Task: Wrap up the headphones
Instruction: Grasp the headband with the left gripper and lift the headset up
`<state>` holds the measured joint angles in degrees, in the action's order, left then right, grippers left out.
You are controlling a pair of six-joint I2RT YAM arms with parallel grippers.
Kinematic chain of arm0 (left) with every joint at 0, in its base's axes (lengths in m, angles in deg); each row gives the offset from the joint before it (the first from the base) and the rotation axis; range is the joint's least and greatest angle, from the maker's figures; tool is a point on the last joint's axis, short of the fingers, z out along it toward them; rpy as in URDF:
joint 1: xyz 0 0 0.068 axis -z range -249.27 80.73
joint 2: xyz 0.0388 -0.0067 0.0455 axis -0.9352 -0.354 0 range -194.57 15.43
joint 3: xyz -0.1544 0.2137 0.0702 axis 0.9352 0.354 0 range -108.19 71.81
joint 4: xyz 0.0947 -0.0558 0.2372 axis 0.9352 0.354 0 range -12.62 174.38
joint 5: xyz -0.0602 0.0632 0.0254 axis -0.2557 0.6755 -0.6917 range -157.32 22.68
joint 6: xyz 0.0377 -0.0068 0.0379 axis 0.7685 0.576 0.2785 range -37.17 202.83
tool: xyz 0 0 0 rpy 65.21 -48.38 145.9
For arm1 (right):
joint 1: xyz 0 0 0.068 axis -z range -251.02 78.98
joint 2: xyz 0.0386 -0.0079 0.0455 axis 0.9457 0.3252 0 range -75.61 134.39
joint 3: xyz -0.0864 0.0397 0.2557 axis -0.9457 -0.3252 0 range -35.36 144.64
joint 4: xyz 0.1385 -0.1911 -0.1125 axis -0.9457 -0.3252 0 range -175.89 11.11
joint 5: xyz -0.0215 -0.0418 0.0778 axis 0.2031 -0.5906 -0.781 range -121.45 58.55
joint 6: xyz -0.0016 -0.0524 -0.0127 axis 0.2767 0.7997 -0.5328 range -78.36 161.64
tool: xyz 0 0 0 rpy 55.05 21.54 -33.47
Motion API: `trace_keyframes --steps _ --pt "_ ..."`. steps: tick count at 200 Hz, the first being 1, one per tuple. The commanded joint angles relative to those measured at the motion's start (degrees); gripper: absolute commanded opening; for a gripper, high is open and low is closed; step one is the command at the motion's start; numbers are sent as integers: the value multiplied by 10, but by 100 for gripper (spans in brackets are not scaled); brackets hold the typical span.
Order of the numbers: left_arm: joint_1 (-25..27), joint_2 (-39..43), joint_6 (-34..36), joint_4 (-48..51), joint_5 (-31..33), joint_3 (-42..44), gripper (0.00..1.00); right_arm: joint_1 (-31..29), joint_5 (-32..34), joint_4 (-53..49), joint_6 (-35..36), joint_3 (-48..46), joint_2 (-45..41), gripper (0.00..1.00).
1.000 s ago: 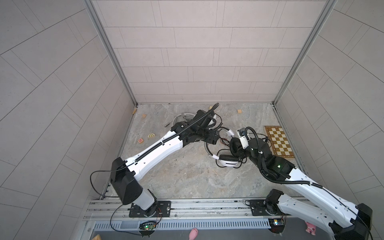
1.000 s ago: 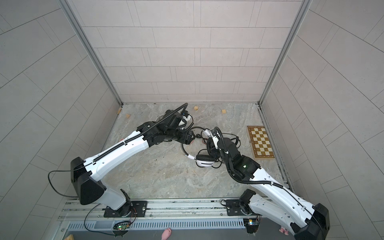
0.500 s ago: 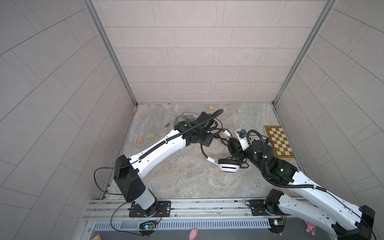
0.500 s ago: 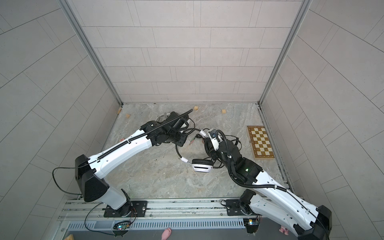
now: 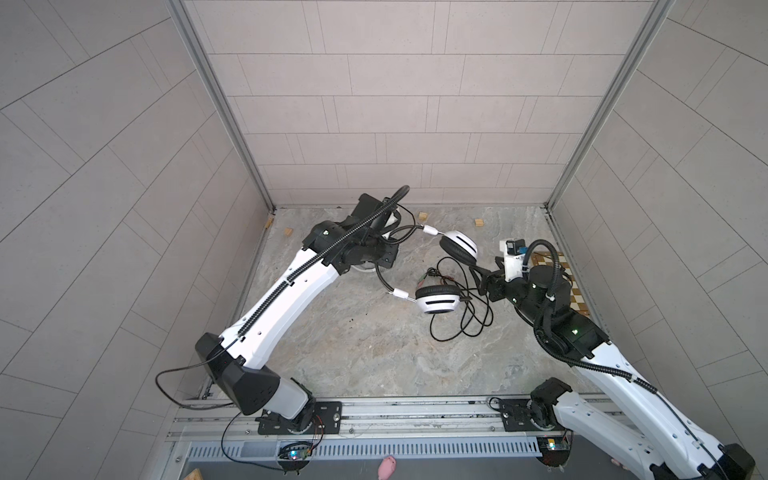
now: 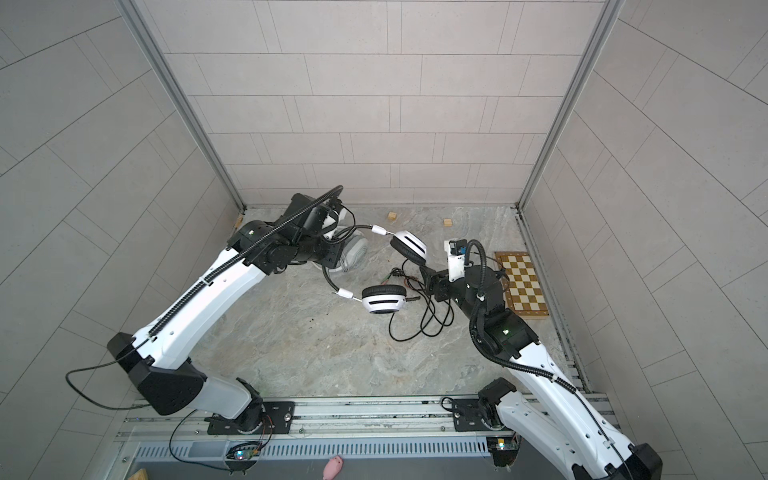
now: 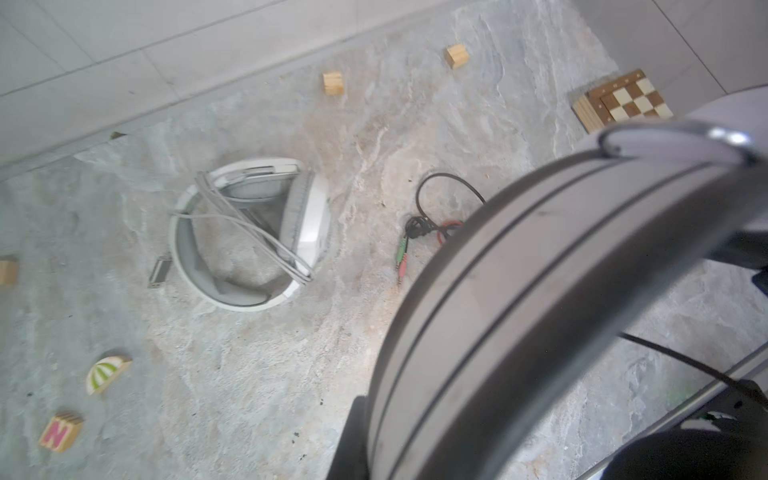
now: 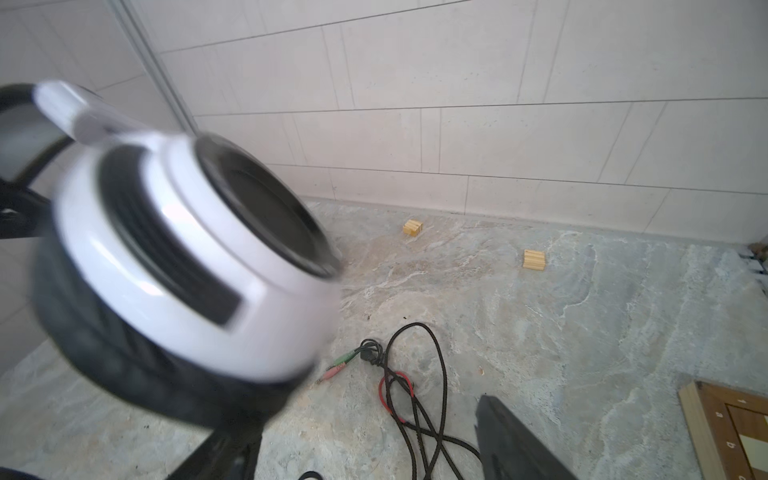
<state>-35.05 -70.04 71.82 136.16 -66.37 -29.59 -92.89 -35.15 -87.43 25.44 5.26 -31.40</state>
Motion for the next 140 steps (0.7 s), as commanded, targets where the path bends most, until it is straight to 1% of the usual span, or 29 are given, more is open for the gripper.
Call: trace_keyframes --steps 1,11,17,40,45,51,63,84,97,108,121,140 --pt "-50 25 -1 72 23 -86 0 50 -31 -48 -46 -40 8 81" --pt "-62 16 -1 96 24 -120 0 53 -42 -48 -41 -48 17 82" --pt "-67 12 0 107 25 -139 0 53 -51 -41 -39 -72 23 82" --pt "-86 -2 -6 129 27 -209 0 52 -124 10 -48 -122 47 83" --pt "-90 -6 -7 135 27 -227 0 50 -139 21 -52 -130 52 88" --pt "-96 -14 -9 143 24 -249 0 45 -148 32 -58 -137 59 90" --pt "-108 -33 -12 162 13 -296 0 26 -145 53 -63 -151 68 90" --pt "-124 -70 -16 201 -6 -380 0 -14 -148 83 -51 -164 87 91" --pt "-133 -86 -18 215 -23 -416 0 -41 -150 99 -40 -162 107 91" --pt "-136 -89 -19 212 -31 -421 0 -62 -147 106 -25 -155 126 92" --pt "-137 -88 -21 210 -39 -415 0 -85 -124 116 0 -147 147 92" --pt "-138 -82 -23 204 -47 -397 0 -92 -94 113 31 -121 185 92"
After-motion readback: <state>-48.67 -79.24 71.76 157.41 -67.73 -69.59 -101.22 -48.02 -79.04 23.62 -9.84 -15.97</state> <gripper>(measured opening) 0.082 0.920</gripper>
